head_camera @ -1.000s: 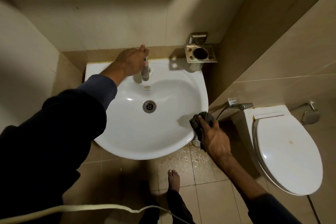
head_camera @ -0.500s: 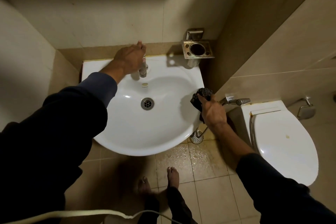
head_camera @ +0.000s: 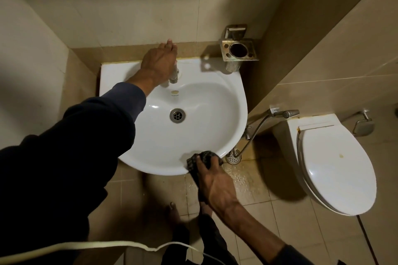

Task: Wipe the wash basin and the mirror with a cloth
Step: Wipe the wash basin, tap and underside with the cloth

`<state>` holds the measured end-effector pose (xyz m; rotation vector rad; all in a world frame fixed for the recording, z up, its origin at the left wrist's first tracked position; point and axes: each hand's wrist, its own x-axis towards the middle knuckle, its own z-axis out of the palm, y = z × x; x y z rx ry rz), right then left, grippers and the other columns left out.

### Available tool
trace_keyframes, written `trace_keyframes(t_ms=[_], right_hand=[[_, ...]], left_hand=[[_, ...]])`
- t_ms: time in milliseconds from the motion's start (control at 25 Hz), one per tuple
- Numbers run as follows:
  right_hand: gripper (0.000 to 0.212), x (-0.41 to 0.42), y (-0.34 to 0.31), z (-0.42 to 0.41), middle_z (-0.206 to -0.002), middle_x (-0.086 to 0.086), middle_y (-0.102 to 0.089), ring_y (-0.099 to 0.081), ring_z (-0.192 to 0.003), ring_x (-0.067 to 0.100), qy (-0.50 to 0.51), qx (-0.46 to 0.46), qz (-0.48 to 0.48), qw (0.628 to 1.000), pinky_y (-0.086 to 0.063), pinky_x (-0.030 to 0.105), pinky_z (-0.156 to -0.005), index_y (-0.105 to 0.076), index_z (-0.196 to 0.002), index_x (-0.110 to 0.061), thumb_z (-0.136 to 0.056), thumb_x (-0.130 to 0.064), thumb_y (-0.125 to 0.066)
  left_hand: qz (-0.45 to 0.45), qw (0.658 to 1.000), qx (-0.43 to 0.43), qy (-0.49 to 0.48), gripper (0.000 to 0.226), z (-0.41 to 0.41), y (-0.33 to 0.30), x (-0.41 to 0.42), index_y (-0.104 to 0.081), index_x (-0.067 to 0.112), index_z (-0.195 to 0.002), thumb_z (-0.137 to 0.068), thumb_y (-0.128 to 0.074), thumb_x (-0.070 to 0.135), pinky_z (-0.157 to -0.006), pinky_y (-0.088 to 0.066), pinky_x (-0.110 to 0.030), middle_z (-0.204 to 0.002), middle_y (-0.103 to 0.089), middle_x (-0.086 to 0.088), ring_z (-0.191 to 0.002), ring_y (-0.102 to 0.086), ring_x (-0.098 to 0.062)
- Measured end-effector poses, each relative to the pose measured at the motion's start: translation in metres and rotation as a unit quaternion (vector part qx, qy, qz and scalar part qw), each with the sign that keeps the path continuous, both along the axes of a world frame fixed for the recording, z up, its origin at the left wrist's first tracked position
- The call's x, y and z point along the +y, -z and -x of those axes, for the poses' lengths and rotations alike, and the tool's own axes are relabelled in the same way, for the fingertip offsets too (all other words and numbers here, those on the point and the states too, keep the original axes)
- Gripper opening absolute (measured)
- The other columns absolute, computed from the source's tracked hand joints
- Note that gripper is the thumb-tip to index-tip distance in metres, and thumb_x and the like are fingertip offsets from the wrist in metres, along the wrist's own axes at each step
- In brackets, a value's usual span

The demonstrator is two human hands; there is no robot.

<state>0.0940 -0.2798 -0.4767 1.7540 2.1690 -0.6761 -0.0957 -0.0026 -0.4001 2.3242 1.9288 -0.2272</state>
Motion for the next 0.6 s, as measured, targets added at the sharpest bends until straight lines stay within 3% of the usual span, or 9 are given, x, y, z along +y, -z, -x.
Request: trace_keyframes(t_ms=[240, 360, 600], right_hand=[[0.097, 0.008, -0.005, -0.025, -0.142, 0.017, -0.031, -0.058, -0.109, 0.034, -0.055, 0.004, -0.017, 0.998, -0.058, 0.041, -0.080, -0.021, -0.149, -0.026, -0.073, -0.019, -0.081], [0.096, 0.039, 0.002, -0.074, -0.147, 0.017, -0.030, -0.063, -0.102, 0.033, -0.010, -0.033, -0.070, 0.997, -0.060, 0.039, -0.074, -0.028, -0.148, -0.029, -0.070, -0.014, -0.081], [0.055, 0.163, 0.010, -0.122, -0.139, 0.018, -0.038, -0.060, -0.102, 0.034, 0.042, -0.067, -0.137, 0.987, -0.058, 0.045, -0.082, -0.032, -0.147, -0.035, -0.098, -0.023, -0.053]], left_hand=[[0.005, 1.000, -0.004, -0.004, 0.070, -0.002, -0.005, -0.003, -0.017, 0.002, -0.153, -0.093, -0.049, 0.014, -0.115, -0.032, -0.048, -0.164, -0.010, -0.016, -0.148, -0.022, -0.032], [0.001, 1.000, -0.011, 0.002, 0.066, 0.001, 0.000, -0.004, -0.016, 0.002, -0.153, -0.095, -0.046, 0.015, -0.116, -0.030, -0.047, -0.164, -0.010, -0.016, -0.149, -0.020, -0.032], [-0.005, 1.000, -0.010, 0.017, 0.069, 0.006, 0.005, -0.005, -0.013, 0.002, -0.154, -0.095, -0.049, 0.013, -0.117, -0.028, -0.045, -0.164, -0.008, -0.016, -0.151, -0.015, -0.031]])
